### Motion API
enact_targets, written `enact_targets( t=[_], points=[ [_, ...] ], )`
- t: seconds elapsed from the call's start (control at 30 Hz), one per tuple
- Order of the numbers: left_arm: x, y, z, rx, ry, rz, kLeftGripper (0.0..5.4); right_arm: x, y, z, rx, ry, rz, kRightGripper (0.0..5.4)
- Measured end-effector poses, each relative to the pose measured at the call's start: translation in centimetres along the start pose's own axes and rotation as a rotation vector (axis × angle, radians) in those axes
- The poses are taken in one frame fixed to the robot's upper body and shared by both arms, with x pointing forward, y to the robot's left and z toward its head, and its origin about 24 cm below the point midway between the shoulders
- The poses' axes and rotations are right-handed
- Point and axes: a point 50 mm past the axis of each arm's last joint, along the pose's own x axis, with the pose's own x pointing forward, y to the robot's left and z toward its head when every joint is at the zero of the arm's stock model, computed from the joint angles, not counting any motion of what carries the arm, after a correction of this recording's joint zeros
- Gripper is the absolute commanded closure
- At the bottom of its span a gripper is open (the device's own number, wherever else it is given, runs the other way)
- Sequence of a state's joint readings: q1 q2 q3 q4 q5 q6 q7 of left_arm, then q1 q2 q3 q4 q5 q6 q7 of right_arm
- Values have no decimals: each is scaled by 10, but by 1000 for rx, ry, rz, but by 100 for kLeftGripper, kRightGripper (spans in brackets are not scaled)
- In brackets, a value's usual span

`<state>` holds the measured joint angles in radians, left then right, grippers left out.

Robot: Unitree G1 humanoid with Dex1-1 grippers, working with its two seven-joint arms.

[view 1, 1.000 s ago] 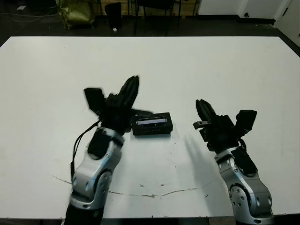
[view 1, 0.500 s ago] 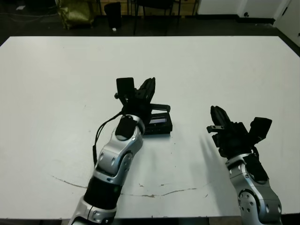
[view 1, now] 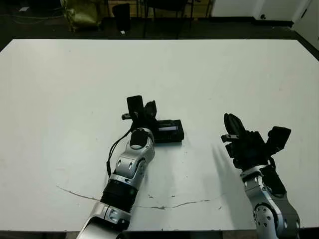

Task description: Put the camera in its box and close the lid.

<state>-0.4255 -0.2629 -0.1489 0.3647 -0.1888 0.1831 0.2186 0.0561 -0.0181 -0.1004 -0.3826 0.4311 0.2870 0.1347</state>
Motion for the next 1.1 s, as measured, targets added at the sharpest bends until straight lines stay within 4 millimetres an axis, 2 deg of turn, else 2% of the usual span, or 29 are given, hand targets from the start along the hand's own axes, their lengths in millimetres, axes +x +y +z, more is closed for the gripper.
enact_targets(
  t=[0.27, 0.87, 1.0, 1.1],
  points=[
    [1, -3, -6, 81, -25, -7, 537, 0, 2, 1, 5, -5, 4, 540],
    [1, -7, -9, 148, -33, -24, 537, -1, 3, 2, 25, -8, 12, 540],
    [-1, -4, -1, 132, -44, -29, 537, -2, 4, 2, 29, -9, 18, 540],
    [-11, 12, 9, 98, -67, -53, 537, -2, 3, 2, 30, -9, 17, 540]
  ],
)
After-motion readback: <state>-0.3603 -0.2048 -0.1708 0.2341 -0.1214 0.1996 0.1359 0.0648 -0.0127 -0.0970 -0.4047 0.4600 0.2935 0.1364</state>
